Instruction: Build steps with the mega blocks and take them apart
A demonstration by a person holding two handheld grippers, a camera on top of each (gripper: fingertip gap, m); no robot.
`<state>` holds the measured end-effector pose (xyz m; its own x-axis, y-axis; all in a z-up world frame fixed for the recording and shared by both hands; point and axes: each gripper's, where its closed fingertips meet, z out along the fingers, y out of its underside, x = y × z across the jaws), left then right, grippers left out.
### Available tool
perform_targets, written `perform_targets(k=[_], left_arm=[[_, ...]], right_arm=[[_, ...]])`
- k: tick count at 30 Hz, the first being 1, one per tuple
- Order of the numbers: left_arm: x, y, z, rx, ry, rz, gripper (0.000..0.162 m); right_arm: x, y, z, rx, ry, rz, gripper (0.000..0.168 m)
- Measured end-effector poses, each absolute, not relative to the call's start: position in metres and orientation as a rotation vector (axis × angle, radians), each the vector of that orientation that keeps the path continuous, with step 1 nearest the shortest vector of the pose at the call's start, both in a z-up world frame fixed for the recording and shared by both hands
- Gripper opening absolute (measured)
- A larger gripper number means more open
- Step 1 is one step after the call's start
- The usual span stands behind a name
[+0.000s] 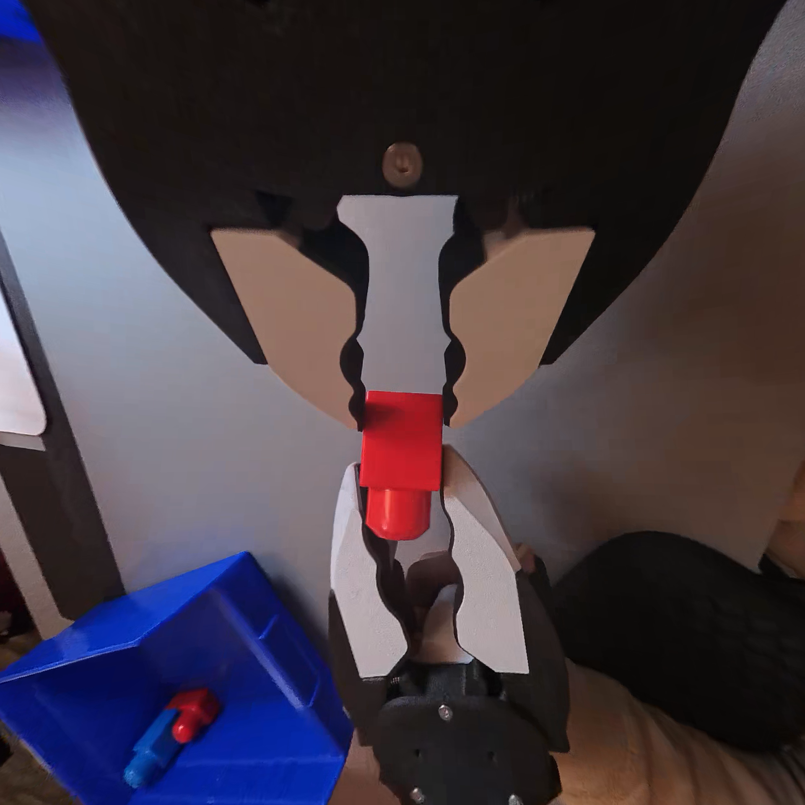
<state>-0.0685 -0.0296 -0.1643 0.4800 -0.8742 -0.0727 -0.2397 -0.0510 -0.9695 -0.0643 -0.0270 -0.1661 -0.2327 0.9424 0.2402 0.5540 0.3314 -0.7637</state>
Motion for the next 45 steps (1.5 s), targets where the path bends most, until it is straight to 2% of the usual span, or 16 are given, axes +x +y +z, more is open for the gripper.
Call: perform_targets(k=[4,8,14,18,22,28,36,40,45], left_arm=[[-0.087,-0.013,-0.149,-1.583,0.834,-0.668,0.040],[-0.096,-0.009,-0.143,-1.587,0.754,-0.741,0.037],[-0.084,-0.015,-0.157,-1.602,0.858,-0.684,0.036],[-0.082,-0.015,-0.162,-1.606,0.884,-0.663,0.036],[-0.091,-0.008,-0.160,-1.620,0.844,-0.655,0.036],[-0.144,0.023,-0.134,-1.673,0.727,-0.483,0.037],[-0.363,0.102,-0.088,-2.034,0.419,0.212,0.044],[-0.467,0.134,-0.109,-2.372,0.262,0.392,0.054],[-0.524,0.153,-0.152,-2.653,0.189,0.418,0.053]], right_arm=[[-0.039,0.025,-0.127,-1.391,-1.756,0.594,0.034],[0.037,0.135,-0.094,-1.643,-1.470,0.312,0.034],[0.189,0.234,-0.142,-2.238,-1.179,-0.109,0.034],[0.229,0.229,-0.168,-2.351,-1.157,-0.299,0.039],[0.214,0.221,-0.153,-2.181,-1.150,-0.317,0.042],[0.142,0.174,-0.120,-1.939,-1.136,0.064,0.042],[0.066,0.099,-0.128,-1.755,-1.227,0.384,0.039],[0.043,0.079,-0.143,-1.733,-1.248,0.506,0.036],[0.033,0.070,-0.161,-1.752,-1.269,0.585,0.036]])
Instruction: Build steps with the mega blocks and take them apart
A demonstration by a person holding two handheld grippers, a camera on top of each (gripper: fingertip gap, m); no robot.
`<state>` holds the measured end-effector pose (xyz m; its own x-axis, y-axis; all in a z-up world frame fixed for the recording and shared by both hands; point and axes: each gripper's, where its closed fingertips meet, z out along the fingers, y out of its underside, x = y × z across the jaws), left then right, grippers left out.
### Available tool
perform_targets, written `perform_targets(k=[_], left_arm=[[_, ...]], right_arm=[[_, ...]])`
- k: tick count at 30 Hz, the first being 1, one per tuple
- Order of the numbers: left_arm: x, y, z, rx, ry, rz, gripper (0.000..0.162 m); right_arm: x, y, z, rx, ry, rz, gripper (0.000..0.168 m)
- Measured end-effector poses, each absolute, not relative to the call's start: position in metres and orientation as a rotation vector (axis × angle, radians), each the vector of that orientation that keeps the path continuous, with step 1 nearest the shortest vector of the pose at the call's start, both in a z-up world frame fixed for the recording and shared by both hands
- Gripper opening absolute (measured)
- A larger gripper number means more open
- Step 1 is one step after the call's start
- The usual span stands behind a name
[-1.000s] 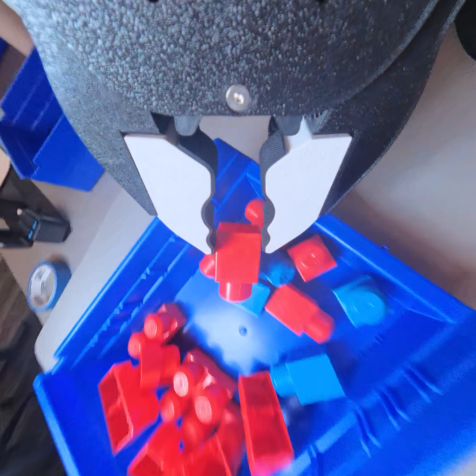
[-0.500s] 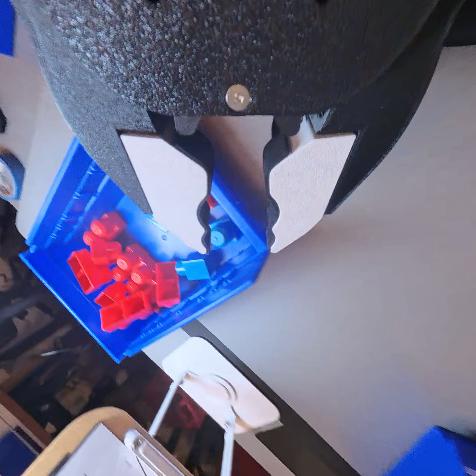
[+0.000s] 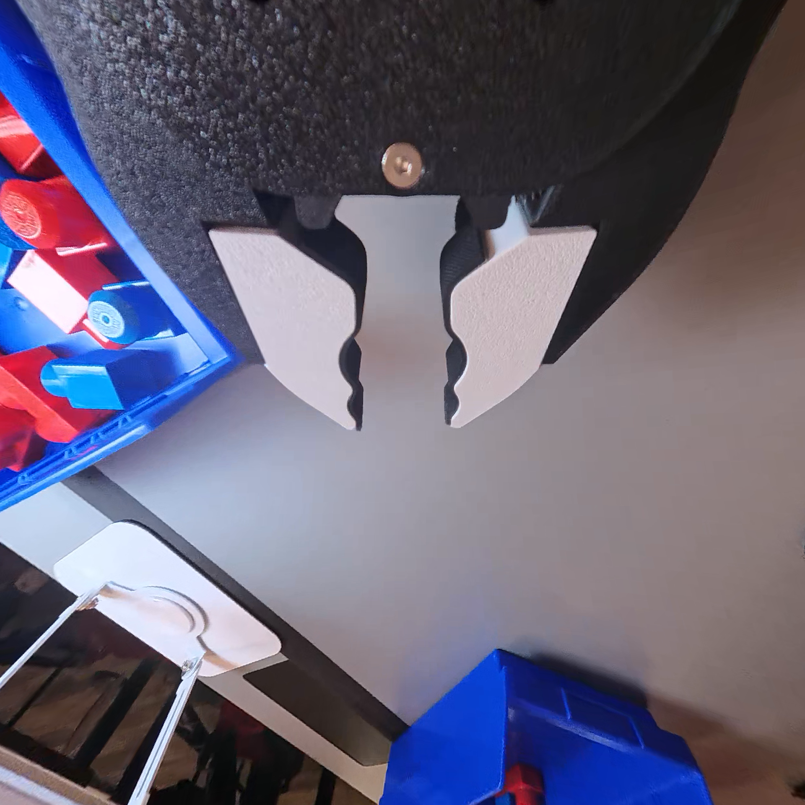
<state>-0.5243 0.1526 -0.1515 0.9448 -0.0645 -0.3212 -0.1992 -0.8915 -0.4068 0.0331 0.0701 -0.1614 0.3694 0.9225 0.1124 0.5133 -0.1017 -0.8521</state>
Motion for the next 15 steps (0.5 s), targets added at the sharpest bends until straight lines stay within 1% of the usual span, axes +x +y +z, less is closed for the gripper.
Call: perform_targets(k=[3,8,9,10,15], left_arm=[[-0.541,0.158,-0.174,-2.768,0.217,0.470,0.054],[-0.565,0.158,-0.190,-2.894,0.310,0.638,0.052],[-0.569,0.158,-0.192,-2.913,0.341,0.675,0.054],[-0.571,0.158,-0.192,-2.920,0.384,0.713,0.050],[-0.572,0.159,-0.191,-2.933,0.513,0.779,0.040]], right_arm=[[0.034,0.069,-0.168,-1.770,-1.275,0.613,0.036],[0.034,0.069,-0.178,-1.808,-1.269,0.684,0.036],[0.034,0.069,-0.180,-1.817,-1.269,0.698,0.036],[0.034,0.070,-0.183,-1.828,-1.268,0.712,0.036],[0.034,0.068,-0.191,-1.864,-1.266,0.765,0.036]])
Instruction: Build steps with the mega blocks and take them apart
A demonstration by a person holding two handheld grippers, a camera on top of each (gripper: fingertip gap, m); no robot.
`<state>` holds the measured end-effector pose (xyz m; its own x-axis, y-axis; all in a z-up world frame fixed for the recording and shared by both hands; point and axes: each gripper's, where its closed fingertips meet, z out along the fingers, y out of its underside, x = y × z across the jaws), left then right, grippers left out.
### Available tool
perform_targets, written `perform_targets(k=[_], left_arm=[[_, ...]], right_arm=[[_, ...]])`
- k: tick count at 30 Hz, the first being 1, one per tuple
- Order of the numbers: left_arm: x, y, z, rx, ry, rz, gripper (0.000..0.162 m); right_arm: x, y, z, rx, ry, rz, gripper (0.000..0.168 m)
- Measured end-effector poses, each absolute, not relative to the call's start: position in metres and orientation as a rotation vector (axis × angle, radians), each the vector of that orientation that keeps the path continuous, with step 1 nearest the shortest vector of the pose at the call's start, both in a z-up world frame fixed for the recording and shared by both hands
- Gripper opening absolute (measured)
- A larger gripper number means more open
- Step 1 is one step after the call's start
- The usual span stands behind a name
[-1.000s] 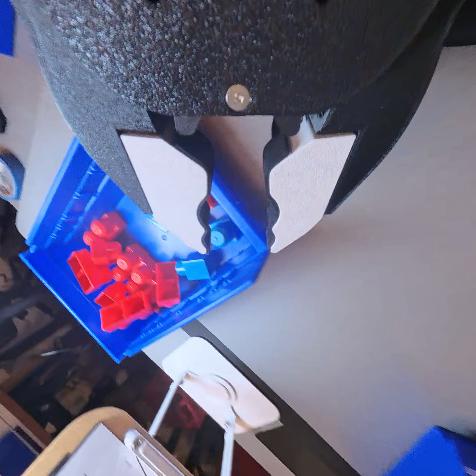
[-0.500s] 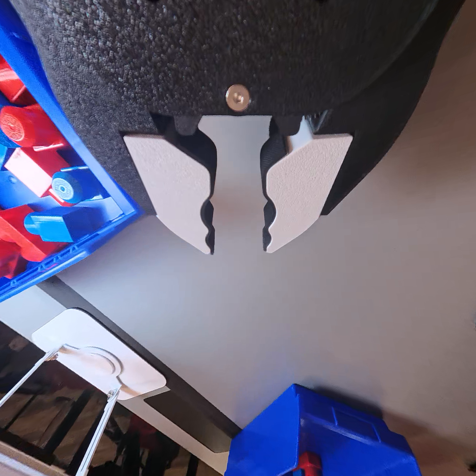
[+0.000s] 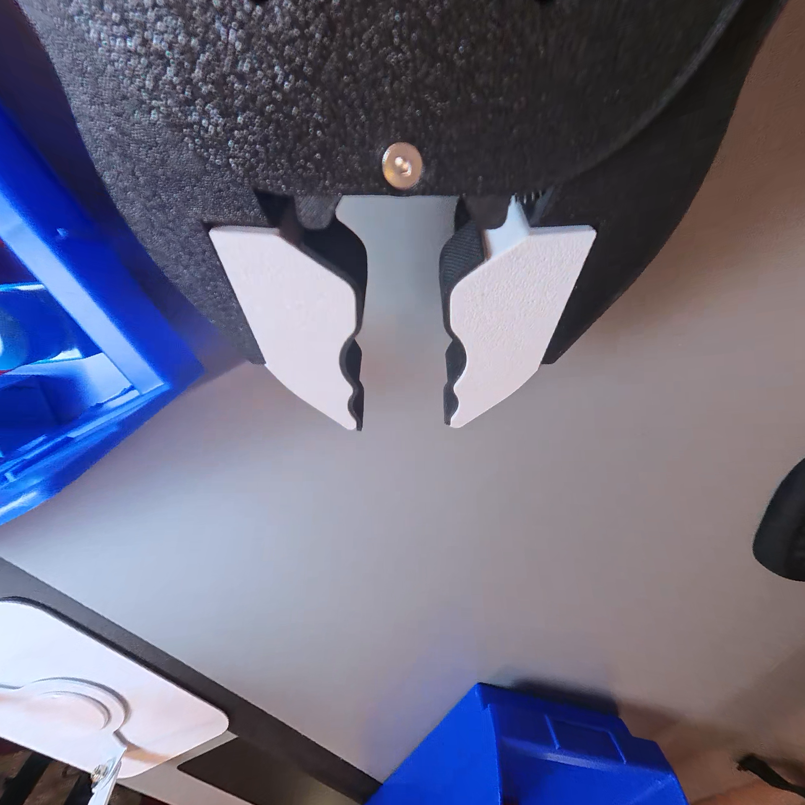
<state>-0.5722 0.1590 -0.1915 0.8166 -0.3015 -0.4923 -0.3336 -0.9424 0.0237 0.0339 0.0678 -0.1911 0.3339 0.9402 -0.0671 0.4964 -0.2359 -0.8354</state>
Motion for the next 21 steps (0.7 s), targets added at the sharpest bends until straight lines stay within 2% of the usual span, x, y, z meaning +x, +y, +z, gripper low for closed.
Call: perform_targets(k=[5,10,16,21], left_arm=[[-0.565,0.157,-0.185,-2.881,0.647,0.831,0.035],[-0.534,0.162,-0.153,-2.678,0.776,0.827,0.031],[-0.406,0.149,-0.091,-2.254,0.886,0.388,0.024],[-0.300,0.112,-0.075,-1.999,0.955,0.093,0.023]], right_arm=[[0.035,0.066,-0.190,-1.854,-1.280,0.746,0.035],[0.032,0.061,-0.184,-1.818,-1.282,0.754,0.035],[0.020,0.048,-0.160,-1.664,-1.260,0.869,0.038],[0.001,0.030,-0.148,-1.548,-1.298,0.894,0.041]])
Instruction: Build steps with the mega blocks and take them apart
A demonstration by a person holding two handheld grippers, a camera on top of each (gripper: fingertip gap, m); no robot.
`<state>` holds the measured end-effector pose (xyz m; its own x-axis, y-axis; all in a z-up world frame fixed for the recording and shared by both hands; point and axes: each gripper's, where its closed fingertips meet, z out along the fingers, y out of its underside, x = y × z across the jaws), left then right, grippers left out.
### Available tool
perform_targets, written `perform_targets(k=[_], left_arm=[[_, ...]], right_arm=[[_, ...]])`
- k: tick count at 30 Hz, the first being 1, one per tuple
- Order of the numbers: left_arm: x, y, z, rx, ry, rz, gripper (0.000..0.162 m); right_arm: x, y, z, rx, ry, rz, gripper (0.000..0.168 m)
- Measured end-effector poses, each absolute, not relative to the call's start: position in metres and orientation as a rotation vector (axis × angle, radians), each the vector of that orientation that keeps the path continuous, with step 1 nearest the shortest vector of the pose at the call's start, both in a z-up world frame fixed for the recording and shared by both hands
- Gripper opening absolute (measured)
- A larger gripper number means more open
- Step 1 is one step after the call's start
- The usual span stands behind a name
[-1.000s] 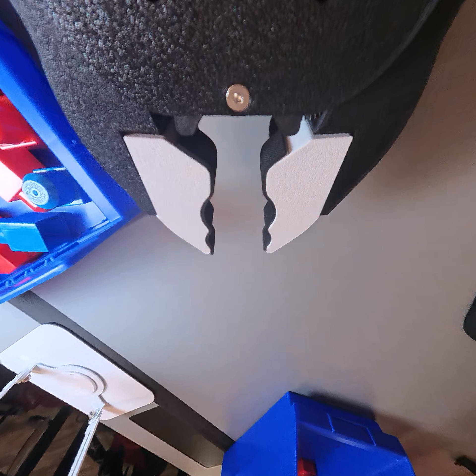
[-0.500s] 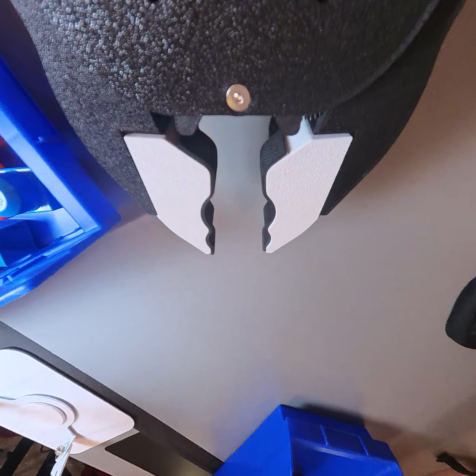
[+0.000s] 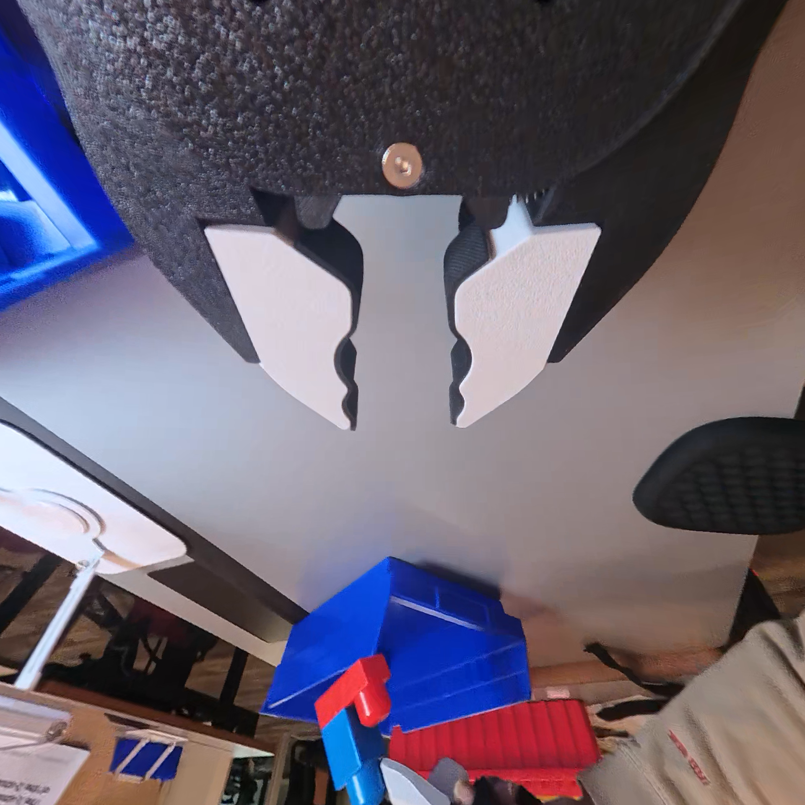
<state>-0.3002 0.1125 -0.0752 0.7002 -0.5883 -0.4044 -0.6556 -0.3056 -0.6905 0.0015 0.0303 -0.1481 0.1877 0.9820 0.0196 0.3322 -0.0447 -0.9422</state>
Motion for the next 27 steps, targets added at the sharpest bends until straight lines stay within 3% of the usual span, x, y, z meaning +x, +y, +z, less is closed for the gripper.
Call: perform_targets(k=[4,5,6,9,17,27], left_arm=[[-0.225,0.078,-0.070,-1.833,0.999,-0.168,0.022],[-0.205,0.067,-0.071,-1.795,1.019,-0.239,0.002],[-0.185,0.056,-0.067,-1.713,1.015,-0.324,0.000],[-0.135,0.027,-0.076,-1.634,1.036,-0.540,0.000],[-0.092,0.016,-0.159,-1.799,1.086,-0.635,0.000],[-0.067,0.026,-0.206,-1.901,1.168,-0.570,0.051]], right_arm=[[-0.011,0.008,-0.144,-1.481,-1.335,0.962,0.047],[-0.014,0.004,-0.143,-1.474,-1.329,0.998,0.050],[-0.015,0.003,-0.141,-1.469,-1.318,1.026,0.054],[-0.018,0.004,-0.143,-1.478,-1.290,1.068,0.062],[-0.011,0.019,-0.174,-1.552,-1.388,0.858,0.067],[-0.007,0.029,-0.229,-1.709,-1.563,0.660,0.082]])
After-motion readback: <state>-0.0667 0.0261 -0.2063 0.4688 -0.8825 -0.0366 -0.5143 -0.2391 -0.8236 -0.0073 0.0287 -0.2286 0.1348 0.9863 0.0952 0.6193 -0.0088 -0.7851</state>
